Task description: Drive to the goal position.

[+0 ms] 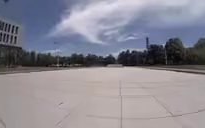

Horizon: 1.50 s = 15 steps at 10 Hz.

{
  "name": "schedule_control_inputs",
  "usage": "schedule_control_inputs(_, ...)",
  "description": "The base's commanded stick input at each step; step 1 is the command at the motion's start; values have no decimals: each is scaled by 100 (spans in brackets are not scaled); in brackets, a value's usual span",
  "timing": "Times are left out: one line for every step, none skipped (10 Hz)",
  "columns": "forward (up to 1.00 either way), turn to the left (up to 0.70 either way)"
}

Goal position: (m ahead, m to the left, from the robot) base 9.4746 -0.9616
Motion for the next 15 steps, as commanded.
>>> schedule_control_inputs(100, -5)
schedule_control_inputs(100, -25)
schedule_control_inputs(100, -4)
schedule_control_inputs(100, 0)
schedule_control_inputs(100, -1)
schedule_control_inputs(100, -6)
schedule_control_inputs(100, -18)
schedule_control_inputs(100, 0)
schedule_control_inputs(100, 0)
schedule_control_inputs(100, 0)
schedule_control_inputs(100, 0)
schedule_control_inputs(100, 0)
schedule_control_inputs(100, 0)
schedule_control_inputs(100, 0)
schedule_control_inputs(100, 0)
